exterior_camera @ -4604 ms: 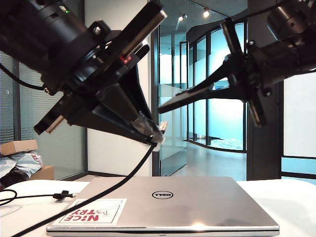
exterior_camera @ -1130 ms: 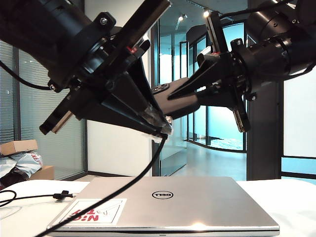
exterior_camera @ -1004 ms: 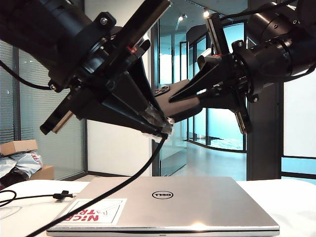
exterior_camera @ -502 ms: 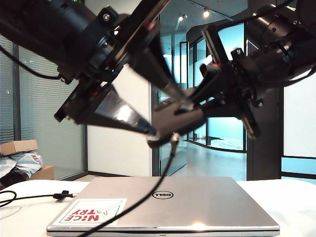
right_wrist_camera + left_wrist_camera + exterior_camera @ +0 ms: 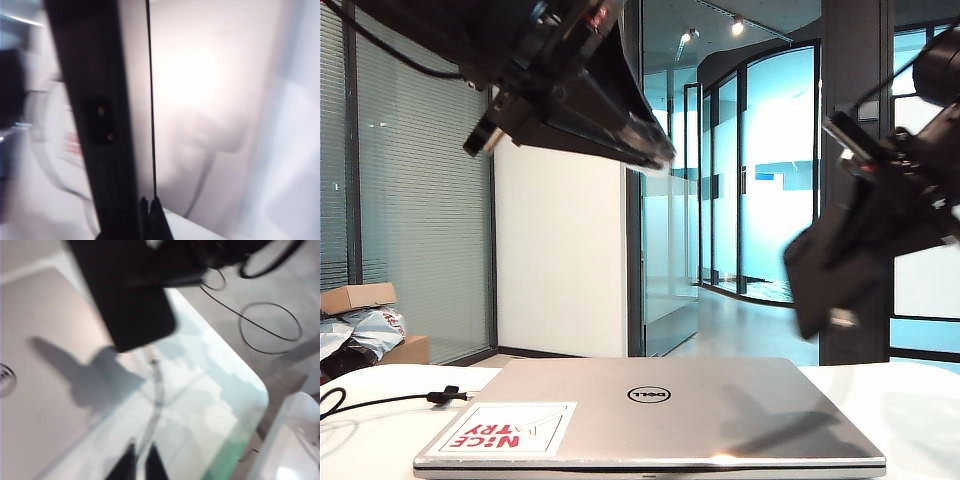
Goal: Pick up the charging cable and the phone, plug the charging cable into the charging port on the phone, and finally place them back on the table.
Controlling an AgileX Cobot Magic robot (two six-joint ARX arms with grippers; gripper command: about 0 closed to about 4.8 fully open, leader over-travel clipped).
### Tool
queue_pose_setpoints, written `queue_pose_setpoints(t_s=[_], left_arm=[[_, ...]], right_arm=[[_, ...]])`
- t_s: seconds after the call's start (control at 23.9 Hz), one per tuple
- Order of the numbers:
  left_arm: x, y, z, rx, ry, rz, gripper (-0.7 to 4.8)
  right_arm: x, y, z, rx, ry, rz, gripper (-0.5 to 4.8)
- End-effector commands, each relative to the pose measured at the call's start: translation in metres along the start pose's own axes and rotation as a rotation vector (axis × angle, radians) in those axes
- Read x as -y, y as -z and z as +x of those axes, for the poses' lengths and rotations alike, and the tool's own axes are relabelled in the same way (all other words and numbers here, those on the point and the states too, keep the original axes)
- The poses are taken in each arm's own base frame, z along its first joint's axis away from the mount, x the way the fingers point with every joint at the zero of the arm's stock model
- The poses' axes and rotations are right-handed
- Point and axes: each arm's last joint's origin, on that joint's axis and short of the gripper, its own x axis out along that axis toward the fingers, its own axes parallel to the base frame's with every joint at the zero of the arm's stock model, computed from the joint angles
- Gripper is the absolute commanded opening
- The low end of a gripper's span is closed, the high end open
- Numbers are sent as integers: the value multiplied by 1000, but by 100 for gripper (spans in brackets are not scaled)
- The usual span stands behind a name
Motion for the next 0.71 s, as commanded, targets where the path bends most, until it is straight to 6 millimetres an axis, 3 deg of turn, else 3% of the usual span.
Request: queue_pose_setpoints(t_s=[0.04,0.29,0.71], left_arm=[[-19,-6,-8,15,-74,21,-6],[-47,-8,-20,-3,-178,1,-6],[-66,-12,-38,26,-255,-9,-6]], right_arm=[[4,-3,-28,-107,215,-104,-6],[20,-6,-35,-159,246,-3,-6],[53,-9,2,-255,254,48,-6]])
